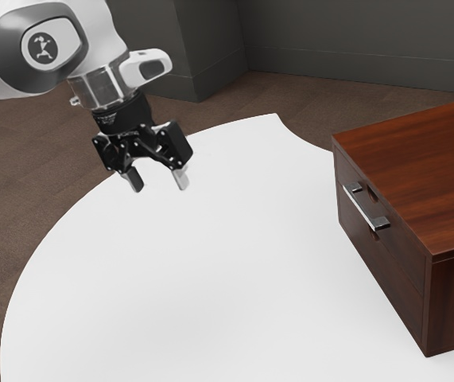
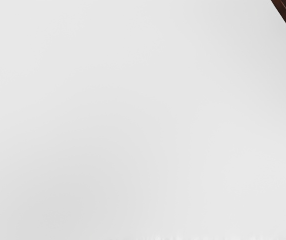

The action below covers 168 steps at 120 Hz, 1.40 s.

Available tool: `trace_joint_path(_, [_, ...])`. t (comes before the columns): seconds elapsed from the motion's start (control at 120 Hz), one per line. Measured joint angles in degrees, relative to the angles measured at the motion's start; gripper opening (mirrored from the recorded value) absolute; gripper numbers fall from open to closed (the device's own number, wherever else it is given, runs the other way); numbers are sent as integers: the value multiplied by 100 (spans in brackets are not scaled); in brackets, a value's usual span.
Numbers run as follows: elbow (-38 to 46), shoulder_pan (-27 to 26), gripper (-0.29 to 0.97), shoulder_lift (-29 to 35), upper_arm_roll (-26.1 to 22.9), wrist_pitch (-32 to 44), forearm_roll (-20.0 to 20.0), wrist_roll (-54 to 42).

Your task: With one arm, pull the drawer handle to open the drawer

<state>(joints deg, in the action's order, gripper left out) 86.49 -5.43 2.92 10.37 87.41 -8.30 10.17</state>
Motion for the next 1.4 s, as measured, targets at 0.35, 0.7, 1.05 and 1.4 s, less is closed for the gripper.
trace_joint_path(0.35, [11, -100, 65, -74, -11, 21, -163, -4])
trace_joint_path(0.7, [380, 246, 64, -496, -485, 1028, -1051, 945])
trace_joint_path(1.05, [424, -528, 64, -839, -286, 2072, -1845, 1759])
trace_joint_path(1.4, [363, -1973, 62, -1331, 1246, 2996, -2155, 2406])
